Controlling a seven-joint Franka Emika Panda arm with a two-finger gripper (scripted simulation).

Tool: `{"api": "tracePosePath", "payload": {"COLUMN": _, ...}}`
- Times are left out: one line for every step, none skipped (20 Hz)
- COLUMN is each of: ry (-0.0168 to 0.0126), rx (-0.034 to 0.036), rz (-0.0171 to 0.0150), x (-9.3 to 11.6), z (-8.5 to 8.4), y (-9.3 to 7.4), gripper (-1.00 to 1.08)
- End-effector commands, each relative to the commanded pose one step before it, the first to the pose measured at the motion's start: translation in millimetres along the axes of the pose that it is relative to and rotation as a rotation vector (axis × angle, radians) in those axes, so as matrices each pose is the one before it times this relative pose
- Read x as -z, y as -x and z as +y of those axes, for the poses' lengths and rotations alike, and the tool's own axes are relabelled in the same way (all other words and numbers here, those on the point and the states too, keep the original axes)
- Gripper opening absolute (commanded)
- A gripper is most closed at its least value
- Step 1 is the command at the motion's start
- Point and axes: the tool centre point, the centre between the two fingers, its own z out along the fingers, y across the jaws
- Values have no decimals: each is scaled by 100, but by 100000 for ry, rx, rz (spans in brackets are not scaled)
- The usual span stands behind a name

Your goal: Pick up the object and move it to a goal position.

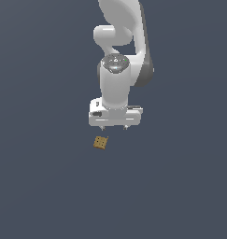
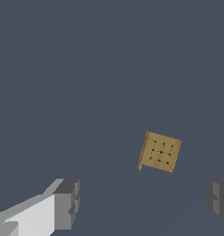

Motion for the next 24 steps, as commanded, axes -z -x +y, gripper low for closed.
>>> {"api": "tracePosePath", "payload": {"ry": 0, "rx": 0, "rz": 0, "x": 0, "z": 1, "y": 0, "gripper": 100}}
{"api": "tracePosePath", "payload": {"ry": -55, "rx": 36, "rz": 72, "x": 26, "z": -16, "y": -15, "gripper": 100}}
{"api": "tracePosePath", "payload": {"ry": -159, "rx": 100, "rz": 202, "x": 72, "z": -41, "y": -46, "gripper": 100}}
{"api": "tracePosePath", "payload": {"ry": -259, "rx": 176, "rz": 334, "x": 125, "z": -70, "y": -75, "gripper": 100}}
{"api": "tracePosePath", "payload": {"ry": -351, "rx": 267, "rz": 459, "x": 183, "z": -103, "y": -102, "gripper": 100}}
{"api": "tracePosePath", "payload": {"ry": -425, "rx": 379, "rz": 569, "x": 246, "z": -140, "y": -128, "gripper": 100}}
{"api": "tracePosePath", "payload": {"ry": -440, "rx": 487, "rz": 608, "x": 297, "z": -170, "y": -139, "gripper": 100}}
{"api": "tracePosePath", "payload": {"ry": -338, "rx": 486, "rz": 486, "x": 278, "z": -161, "y": -113, "gripper": 100}}
{"api": "tracePosePath", "payload": {"ry": -227, "rx": 439, "rz": 343, "x": 236, "z": -139, "y": -82, "gripper": 100}}
{"api": "tracePosePath", "payload": {"ry": -128, "rx": 356, "rz": 208, "x": 181, "z": -108, "y": -52, "gripper": 100}}
{"api": "tracePosePath", "payload": {"ry": -47, "rx": 238, "rz": 90, "x": 113, "z": -69, "y": -24, "gripper": 100}}
{"api": "tracePosePath", "payload": {"ry": 14, "rx": 67, "rz": -9, "x": 28, "z": -16, "y": 0, "gripper": 100}}
{"api": "tracePosePath", "payload": {"ry": 43, "rx": -112, "rz": -69, "x": -58, "z": 33, "y": 18, "gripper": 100}}
{"api": "tracePosePath", "payload": {"ry": 47, "rx": -297, "rz": -99, "x": -139, "z": 86, "y": 27, "gripper": 100}}
{"api": "tracePosePath", "payload": {"ry": 32, "rx": -447, "rz": -97, "x": -204, "z": 123, "y": 32, "gripper": 100}}
{"api": "tracePosePath", "payload": {"ry": 20, "rx": -605, "rz": -100, "x": -270, "z": 166, "y": 36, "gripper": 100}}
{"api": "tracePosePath", "payload": {"ry": 12, "rx": -761, "rz": -107, "x": -338, "z": 207, "y": 43, "gripper": 100}}
{"api": "tracePosePath", "payload": {"ry": 10, "rx": -927, "rz": -118, "x": -408, "z": 253, "y": 51, "gripper": 100}}
{"api": "tracePosePath", "payload": {"ry": 15, "rx": -1090, "rz": -136, "x": -479, "z": 297, "y": 61, "gripper": 100}}
{"api": "tracePosePath", "payload": {"ry": 32, "rx": -1262, "rz": -166, "x": -555, "z": 347, "y": 75, "gripper": 100}}
{"api": "tracePosePath", "payload": {"ry": 59, "rx": -1451, "rz": -204, "x": -637, "z": 403, "y": 92, "gripper": 100}}
{"api": "tracePosePath", "payload": {"ry": 84, "rx": -1630, "rz": -235, "x": -716, "z": 455, "y": 109, "gripper": 100}}
{"api": "tracePosePath", "payload": {"ry": 104, "rx": -1801, "rz": -253, "x": -788, "z": 506, "y": 123, "gripper": 100}}
{"api": "tracePosePath", "payload": {"ry": 129, "rx": -1973, "rz": -269, "x": -860, "z": 558, "y": 139, "gripper": 100}}
